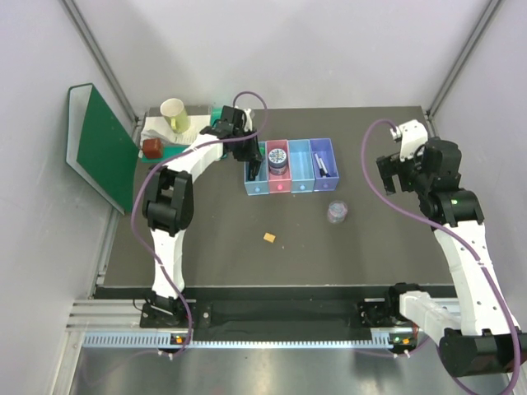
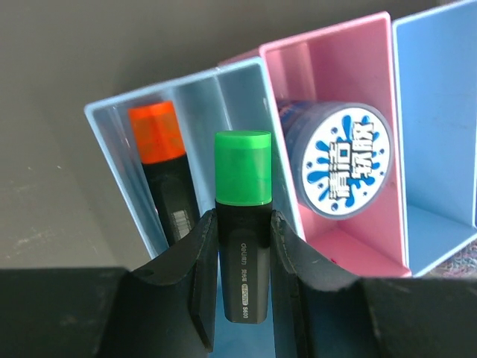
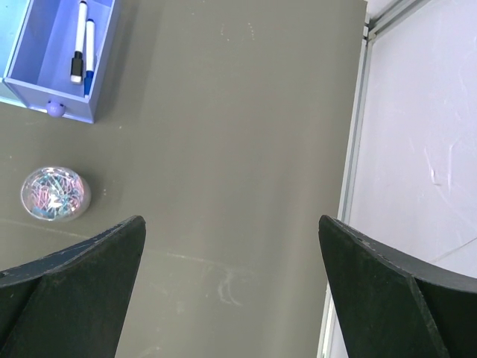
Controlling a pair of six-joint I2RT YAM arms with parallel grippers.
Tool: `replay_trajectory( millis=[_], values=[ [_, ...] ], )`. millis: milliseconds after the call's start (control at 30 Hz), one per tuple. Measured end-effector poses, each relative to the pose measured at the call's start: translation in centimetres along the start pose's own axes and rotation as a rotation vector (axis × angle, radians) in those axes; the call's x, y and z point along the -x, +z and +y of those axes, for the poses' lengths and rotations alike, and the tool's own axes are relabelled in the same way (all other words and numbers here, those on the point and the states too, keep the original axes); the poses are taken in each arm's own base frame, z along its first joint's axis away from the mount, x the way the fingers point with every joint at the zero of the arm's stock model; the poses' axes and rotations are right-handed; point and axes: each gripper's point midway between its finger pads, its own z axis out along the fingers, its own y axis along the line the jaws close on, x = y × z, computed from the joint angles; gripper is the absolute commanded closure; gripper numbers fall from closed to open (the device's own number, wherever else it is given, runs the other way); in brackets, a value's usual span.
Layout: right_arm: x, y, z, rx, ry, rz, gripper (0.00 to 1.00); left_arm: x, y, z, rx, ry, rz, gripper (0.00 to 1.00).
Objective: Sort the stationery into containers
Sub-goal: Place the pen in the storage box.
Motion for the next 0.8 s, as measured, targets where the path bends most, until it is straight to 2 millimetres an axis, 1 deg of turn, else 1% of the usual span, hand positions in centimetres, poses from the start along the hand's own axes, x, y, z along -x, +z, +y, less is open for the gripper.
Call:
replay_trajectory(
  millis=[133, 200, 233, 267, 333, 367, 433, 500, 600, 800],
  values=[
    [0.0, 0.0, 0.0, 0.000, 0.006, 0.000, 0.00, 0.6, 0.5, 0.5, 0.003, -0.008, -0.013, 1.00],
    [0.0, 0.0, 0.1, 0.003, 0.007, -0.002, 0.00, 0.8, 0.6, 0.6, 0.003, -0.009, -0.018, 0.84],
    [0.0, 0.0, 0.1, 0.006, 0.009, -0.002, 0.00, 0.9, 0.6, 0.6, 0.003, -0.008, -0.021, 0.78],
    [0.1, 0.0, 0.2, 0.009, 0.010, -0.003, 0.00, 1.0, 0.7, 0.6, 0.002, -0.008, -0.022, 0.70],
    [0.1, 0.0, 0.5, 0.024, 0.014, -0.005, 0.00, 1.0, 0.7, 0.6, 0.001, -0.008, -0.024, 0.64],
    [0.0, 0.0, 0.7, 0.037, 0.014, -0.005, 0.00, 1.0, 0.7, 0.6, 0.000, -0.007, -0.024, 0.59],
    [-0.1, 0.1, 1.4, 0.073, 0.013, -0.002, 0.00, 1.1, 0.7, 0.6, -0.003, -0.003, -0.025, 0.54],
    [-0.3, 0.3, 2.3, 0.123, 0.013, 0.005, 0.00, 1.1, 0.7, 0.4, -0.010, -0.001, -0.025, 0.50],
    [-0.6, 0.6, 3.4, 0.181, 0.015, 0.018, 0.01, 1.2, 0.6, 0.0, -0.032, 0.003, -0.024, 0.48],
    [-1.7, 1.4, 6.0, 0.313, 0.025, 0.051, 0.00, 1.1, 0.6, -0.3, -0.054, 0.011, -0.019, 0.48]
  ],
)
